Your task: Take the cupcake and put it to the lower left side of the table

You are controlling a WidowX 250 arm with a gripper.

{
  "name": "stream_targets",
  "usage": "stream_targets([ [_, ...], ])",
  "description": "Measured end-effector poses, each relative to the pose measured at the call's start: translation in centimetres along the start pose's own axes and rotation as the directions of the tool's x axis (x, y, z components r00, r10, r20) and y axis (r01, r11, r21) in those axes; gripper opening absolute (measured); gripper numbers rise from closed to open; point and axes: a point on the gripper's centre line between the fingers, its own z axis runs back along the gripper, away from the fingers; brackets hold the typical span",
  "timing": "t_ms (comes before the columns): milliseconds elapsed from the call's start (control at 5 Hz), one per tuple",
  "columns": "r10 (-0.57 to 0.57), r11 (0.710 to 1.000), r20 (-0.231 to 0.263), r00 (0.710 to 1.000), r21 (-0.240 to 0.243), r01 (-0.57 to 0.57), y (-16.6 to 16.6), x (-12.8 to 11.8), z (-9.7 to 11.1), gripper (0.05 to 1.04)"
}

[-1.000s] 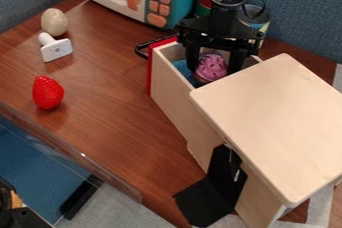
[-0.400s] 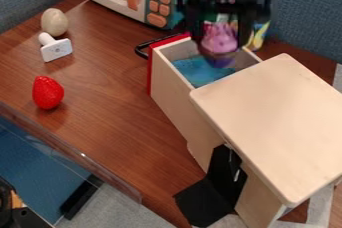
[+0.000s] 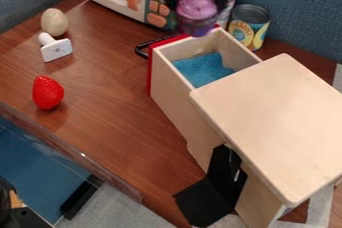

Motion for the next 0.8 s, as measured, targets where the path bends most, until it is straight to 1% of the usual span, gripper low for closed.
stream_targets([
  [200,0.092,0.995,0.038,0.995,0.026,-0.093,4.9,-0.5,1.1,0.825],
  [400,0.154,0.984,0.045,0.987,0.079,-0.158,10.7,-2.0,0.8,0.825],
  [600,0.172,0.976,0.039,0.984,0.127,-0.176,15.5,-4.1,0.1,0.825],
  [800,0.193,0.964,0.047,0.980,0.176,-0.198,19.6,-5.9,-0.2,0.825],
])
